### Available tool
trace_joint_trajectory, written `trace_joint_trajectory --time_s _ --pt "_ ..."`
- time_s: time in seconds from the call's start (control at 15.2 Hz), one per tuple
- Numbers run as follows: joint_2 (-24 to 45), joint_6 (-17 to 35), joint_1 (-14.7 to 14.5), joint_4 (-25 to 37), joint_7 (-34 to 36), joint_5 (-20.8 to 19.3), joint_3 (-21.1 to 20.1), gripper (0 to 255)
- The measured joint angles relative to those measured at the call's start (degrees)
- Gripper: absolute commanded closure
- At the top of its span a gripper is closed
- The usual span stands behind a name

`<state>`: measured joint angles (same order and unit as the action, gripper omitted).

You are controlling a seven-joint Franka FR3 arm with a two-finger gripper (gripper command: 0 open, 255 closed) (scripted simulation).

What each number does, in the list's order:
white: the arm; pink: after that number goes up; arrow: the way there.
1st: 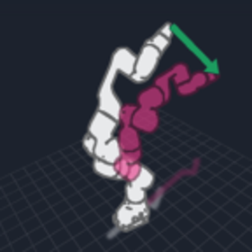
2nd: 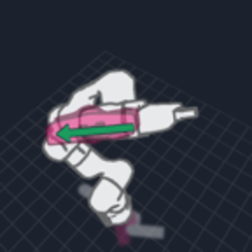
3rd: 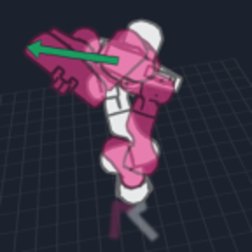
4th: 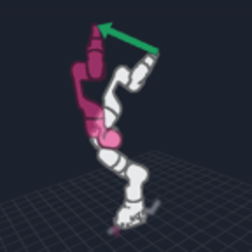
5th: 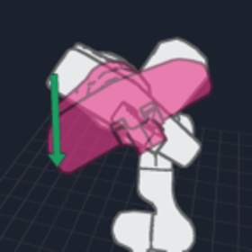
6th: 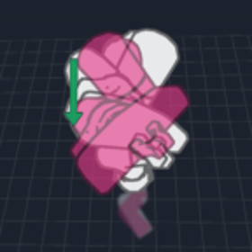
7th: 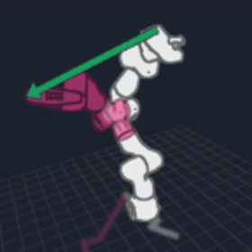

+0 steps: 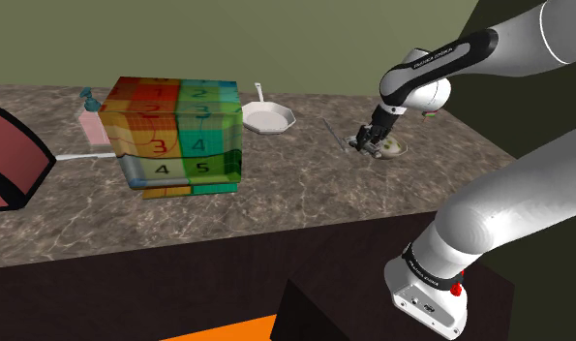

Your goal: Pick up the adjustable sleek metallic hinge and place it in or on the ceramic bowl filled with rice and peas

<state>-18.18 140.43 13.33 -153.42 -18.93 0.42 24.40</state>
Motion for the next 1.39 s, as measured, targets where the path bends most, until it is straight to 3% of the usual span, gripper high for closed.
trace_joint_trajectory --time_s 0.99,1.39 --pt "-7.8 -13.4 1.7 5.9 3.5 -2.7 -2.7 255" --pt "-1.8 -15.4 2.5 13.4 -4.2 -1.8 3.2 255"
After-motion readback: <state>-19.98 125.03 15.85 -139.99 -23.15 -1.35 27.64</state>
